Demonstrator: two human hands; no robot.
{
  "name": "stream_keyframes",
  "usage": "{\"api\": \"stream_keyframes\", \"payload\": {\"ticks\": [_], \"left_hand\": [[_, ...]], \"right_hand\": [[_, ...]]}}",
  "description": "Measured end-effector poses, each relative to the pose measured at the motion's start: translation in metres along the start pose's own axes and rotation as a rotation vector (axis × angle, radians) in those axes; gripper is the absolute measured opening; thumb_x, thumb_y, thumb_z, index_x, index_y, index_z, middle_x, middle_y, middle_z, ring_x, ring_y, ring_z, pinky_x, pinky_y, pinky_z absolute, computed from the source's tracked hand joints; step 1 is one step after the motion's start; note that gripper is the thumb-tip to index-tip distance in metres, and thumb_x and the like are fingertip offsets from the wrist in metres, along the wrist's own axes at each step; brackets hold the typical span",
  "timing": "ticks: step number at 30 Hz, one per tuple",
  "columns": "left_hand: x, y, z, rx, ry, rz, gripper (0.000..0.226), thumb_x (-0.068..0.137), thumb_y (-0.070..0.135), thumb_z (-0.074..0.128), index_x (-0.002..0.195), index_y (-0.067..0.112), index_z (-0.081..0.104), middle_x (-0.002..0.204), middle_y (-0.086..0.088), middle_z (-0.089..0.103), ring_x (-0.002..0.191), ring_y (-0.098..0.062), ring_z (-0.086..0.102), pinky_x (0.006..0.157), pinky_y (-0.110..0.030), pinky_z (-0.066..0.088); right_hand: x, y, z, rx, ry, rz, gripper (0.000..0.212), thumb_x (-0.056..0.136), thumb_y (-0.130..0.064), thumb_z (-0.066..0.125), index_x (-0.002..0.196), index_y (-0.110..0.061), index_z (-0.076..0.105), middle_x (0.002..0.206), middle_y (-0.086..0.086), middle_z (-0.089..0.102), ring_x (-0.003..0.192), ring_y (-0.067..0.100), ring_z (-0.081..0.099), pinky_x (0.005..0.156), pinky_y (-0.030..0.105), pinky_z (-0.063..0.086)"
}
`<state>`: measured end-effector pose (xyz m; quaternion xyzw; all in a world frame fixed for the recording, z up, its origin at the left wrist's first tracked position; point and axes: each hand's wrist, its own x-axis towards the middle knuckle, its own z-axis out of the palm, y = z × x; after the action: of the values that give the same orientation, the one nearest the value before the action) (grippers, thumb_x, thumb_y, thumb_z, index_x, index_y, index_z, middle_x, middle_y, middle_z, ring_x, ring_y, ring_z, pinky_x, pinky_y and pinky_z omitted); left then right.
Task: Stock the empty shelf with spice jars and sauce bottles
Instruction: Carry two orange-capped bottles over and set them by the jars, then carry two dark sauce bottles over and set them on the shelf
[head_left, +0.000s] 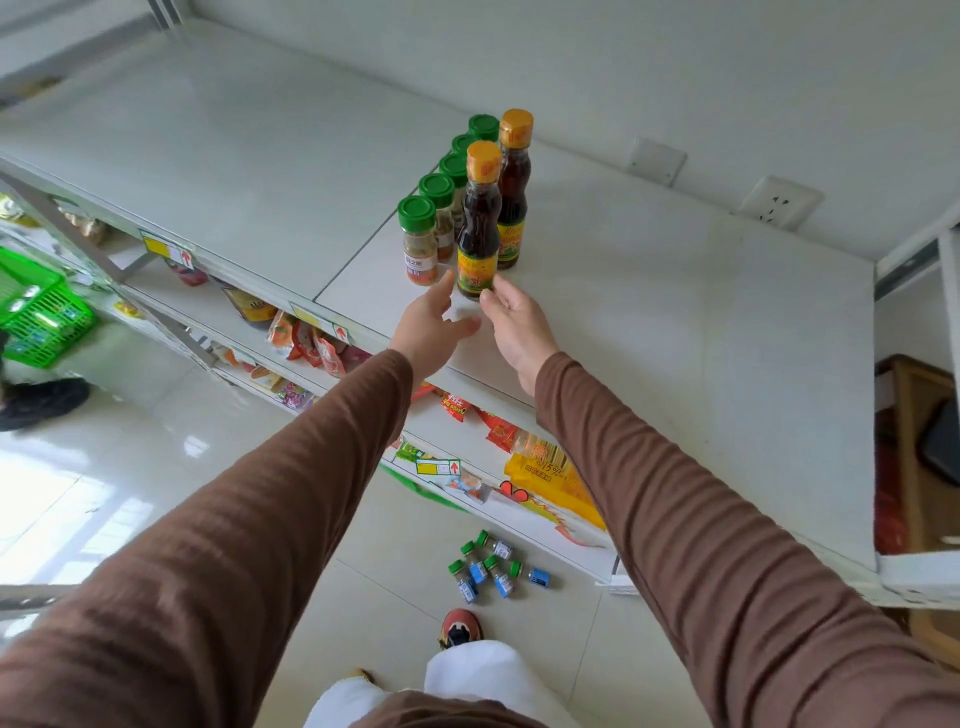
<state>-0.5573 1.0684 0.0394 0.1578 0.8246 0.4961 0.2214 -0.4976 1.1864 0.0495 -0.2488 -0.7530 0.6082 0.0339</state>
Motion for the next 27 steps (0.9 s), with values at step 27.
{"api": "stream_keyframes", "payload": {"ticks": [27], "left_hand": [[-0.497, -0.177, -0.170, 0.632, 0.275, 0.035, 0.060, 0.094, 0.037, 0.064, 0.149, 0.024, 0.043, 0.154, 0.001, 0.044, 0.143, -0.021, 0.036, 0.113, -0.037, 0.035]], "right_hand": [[-0.425, 0.024, 0.243, -0.930, -0.231, -0.556, 0.046, 0.095, -0.036, 0.060, 0.139, -0.022, 0.054, 0.148, 0.001, 0.048, 0.138, 0.024, 0.039, 0.117, 0.037, 0.027]]}}
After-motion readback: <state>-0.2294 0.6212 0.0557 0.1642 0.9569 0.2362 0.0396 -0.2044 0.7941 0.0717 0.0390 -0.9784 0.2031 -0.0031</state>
